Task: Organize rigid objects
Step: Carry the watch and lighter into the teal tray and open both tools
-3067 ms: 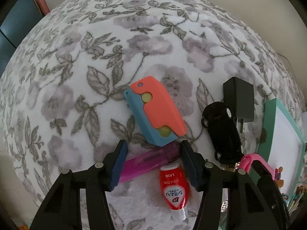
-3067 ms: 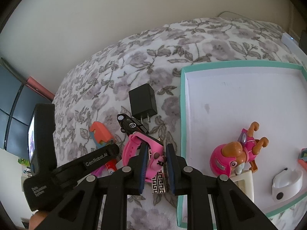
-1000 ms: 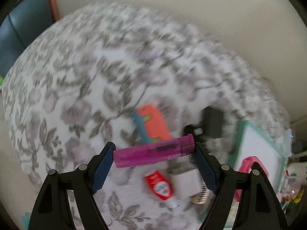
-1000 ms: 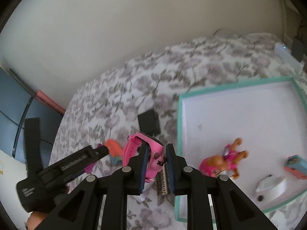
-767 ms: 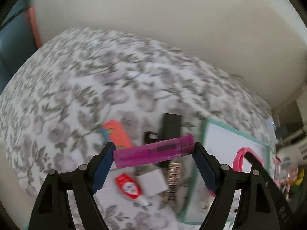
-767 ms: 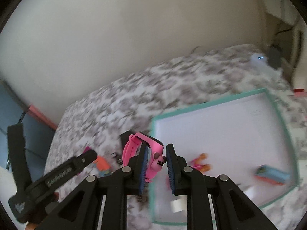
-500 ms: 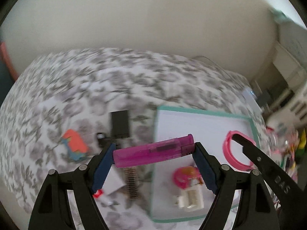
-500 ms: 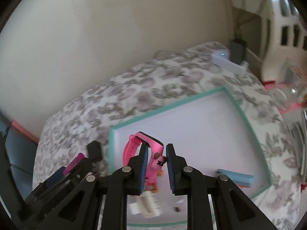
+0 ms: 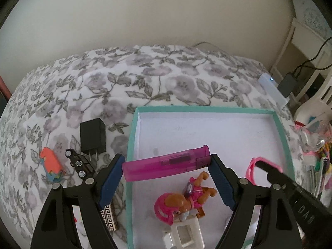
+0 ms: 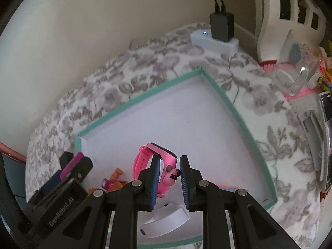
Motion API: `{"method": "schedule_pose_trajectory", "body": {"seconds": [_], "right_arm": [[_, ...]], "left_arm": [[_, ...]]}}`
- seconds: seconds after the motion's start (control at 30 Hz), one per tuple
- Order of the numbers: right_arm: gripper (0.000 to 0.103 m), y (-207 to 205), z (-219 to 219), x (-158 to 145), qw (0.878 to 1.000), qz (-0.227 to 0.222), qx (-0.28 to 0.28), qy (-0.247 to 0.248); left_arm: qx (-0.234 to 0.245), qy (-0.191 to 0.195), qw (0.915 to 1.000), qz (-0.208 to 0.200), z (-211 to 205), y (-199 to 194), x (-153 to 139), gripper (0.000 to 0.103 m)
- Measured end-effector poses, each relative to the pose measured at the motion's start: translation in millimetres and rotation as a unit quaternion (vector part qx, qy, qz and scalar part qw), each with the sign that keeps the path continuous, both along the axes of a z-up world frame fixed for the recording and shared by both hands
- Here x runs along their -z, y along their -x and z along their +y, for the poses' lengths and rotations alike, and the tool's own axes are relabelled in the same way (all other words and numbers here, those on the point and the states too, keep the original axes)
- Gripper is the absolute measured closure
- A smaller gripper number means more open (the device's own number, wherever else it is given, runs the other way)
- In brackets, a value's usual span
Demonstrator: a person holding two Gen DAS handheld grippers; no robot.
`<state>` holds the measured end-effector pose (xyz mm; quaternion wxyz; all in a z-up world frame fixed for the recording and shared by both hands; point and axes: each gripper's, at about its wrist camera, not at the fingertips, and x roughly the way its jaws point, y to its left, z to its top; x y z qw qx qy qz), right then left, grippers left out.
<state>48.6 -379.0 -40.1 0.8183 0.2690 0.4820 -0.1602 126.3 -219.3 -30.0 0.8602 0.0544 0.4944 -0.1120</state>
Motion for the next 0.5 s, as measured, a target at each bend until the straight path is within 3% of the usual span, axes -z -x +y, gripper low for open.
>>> {"method": "schedule_pose_trajectory", "body": {"seconds": [0.23, 0.5], "right_arm": [[0.082, -4, 4, 9, 1.000, 0.021, -0.004, 0.016], [0.080, -5, 6, 9, 0.999, 0.029, -0.002, 0.018]], "left_arm": [[0.000, -0.013, 0.9998, 0.018, -5, -6, 20, 0.020], [0.004, -0.021, 0.9996, 0.018, -4, -5, 22, 0.020]]}}
